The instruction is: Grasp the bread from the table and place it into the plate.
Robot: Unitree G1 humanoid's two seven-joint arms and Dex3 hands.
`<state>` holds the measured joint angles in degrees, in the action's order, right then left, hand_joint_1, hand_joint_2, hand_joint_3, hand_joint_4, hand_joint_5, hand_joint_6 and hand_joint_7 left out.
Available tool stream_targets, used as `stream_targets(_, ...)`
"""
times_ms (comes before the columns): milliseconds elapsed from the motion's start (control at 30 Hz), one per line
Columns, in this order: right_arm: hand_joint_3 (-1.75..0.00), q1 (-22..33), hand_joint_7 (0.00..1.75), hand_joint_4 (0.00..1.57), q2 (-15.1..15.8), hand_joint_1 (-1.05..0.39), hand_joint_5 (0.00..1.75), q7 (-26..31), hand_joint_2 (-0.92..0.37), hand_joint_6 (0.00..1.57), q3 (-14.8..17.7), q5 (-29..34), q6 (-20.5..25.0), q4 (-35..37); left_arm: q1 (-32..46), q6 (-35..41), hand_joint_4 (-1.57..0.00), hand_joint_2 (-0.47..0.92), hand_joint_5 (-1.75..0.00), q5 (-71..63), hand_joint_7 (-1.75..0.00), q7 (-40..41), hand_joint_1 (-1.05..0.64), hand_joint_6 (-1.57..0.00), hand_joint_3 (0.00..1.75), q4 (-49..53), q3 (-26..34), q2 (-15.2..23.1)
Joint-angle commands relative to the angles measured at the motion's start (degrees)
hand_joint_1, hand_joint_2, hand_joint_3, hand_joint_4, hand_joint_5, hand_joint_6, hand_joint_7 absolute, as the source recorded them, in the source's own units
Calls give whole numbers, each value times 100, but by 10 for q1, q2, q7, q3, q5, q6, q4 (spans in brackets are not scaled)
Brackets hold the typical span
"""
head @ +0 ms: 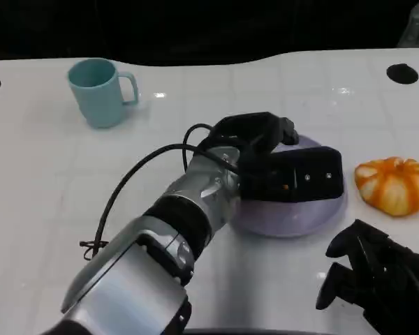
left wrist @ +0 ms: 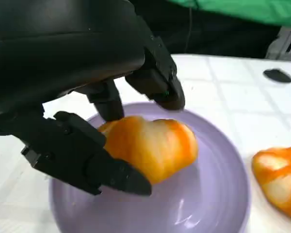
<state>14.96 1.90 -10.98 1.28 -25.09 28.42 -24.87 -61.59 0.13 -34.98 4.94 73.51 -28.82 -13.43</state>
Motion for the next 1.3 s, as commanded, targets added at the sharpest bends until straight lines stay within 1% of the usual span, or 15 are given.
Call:
stream_targets(33, -44, 3, 158, 64, 5, -42, 175, -3, -92, 52, 3, 1, -11, 0, -21, 17, -6, 92, -29, 2, 0, -18, -61, -14, 31, 6, 0, -7)
stream_targets(100, -44, 3, 158, 64, 5, -42, 175, -4, -92, 52, 3, 1, -14, 1, -21, 19, -2, 92, -24, 1, 0, -25, -64, -10, 31, 5, -2, -7)
stream_targets(133, -44, 3, 158, 64, 5, -42, 175, -4, -92, 51, 3, 2, -15, 2, -21, 20, -1, 92, -16, 1, -1, -29, -66, -8, 32, 6, -3, -6)
stream_targets(233, -43, 2, 158, 64, 3, -42, 175, -2, -92, 52, 3, 0, -13, 2, -22, 21, 0, 92, -5, -12, -1, -37, -72, -5, 36, 8, -16, -3)
stream_targets(300, -42, 1, 158, 65, 2, -42, 175, 0, -92, 52, 4, -1, -10, 2, -21, 17, 0, 92, -1, -19, -1, -39, -77, -4, 38, 8, -25, 2)
stream_targets(500, -43, 1, 157, 64, 2, -42, 175, -1, -92, 53, 6, -5, -6, 0, -20, 2, 0, 92, 0, -11, -1, -59, -83, -5, 42, 2, -24, 15)
stream_targets(633, -42, 0, 157, 65, 0, -42, 175, 2, -92, 53, 9, -12, -1, -2, -14, -19, 0, 92, 0, 24, -1, -83, -84, -4, 43, -6, 8, 27)
stream_targets(833, -42, -1, 157, 63, 3, -43, 175, -3, -92, 52, 9, -10, -6, 3, 0, -52, -1, 92, -1, 46, -2, -92, -84, -7, 45, -25, 33, 48)
stream_targets(1100, -42, -1, 158, 63, 3, -43, 175, -2, -92, 51, 9, -10, -5, 2, 4, -59, -2, 92, -1, 49, -2, -92, -84, -8, 44, -29, 35, 52)
stream_targets(1133, -42, -3, 158, 63, 4, -42, 175, 0, -92, 51, 10, -9, -2, 1, 35, -86, -9, 92, -5, 119, -4, -106, -81, -13, 42, -59, 98, 55)
stream_targets(1167, -42, -4, 159, 63, 3, -42, 175, 3, -92, 51, 10, -10, 1, 0, 65, -110, -24, 92, -14, 183, -9, -122, -75, -24, 35, -90, 154, 58)
stream_targets(1200, -42, -5, 159, 63, 3, -41, 175, 5, -92, 51, 11, -10, 4, 0, 87, -125, -34, 92, -21, 227, -12, -133, -69, -31, 31, -112, 191, 60)
stream_targets(1233, -43, -5, 159, 63, 3, -41, 175, 5, -92, 51, 11, -11, 5, 0, 100, -134, -38, 92, -24, 253, -13, -142, -67, -34, 30, -127, 211, 61)
stream_targets(1267, -43, -6, 159, 63, 3, -41, 175, 6, -92, 51, 11, -11, 5, 0, 105, -134, -40, 92, -26, 259, -14, -147, -66, -36, 30, -134, 214, 62)
stream_targets(1300, -43, -6, 159, 63, 3, -41, 175, 5, -92, 51, 12, -11, 6, 0, 124, -113, -41, 92, -27, 301, -14, -173, -65, -36, 29, -164, 240, 58)
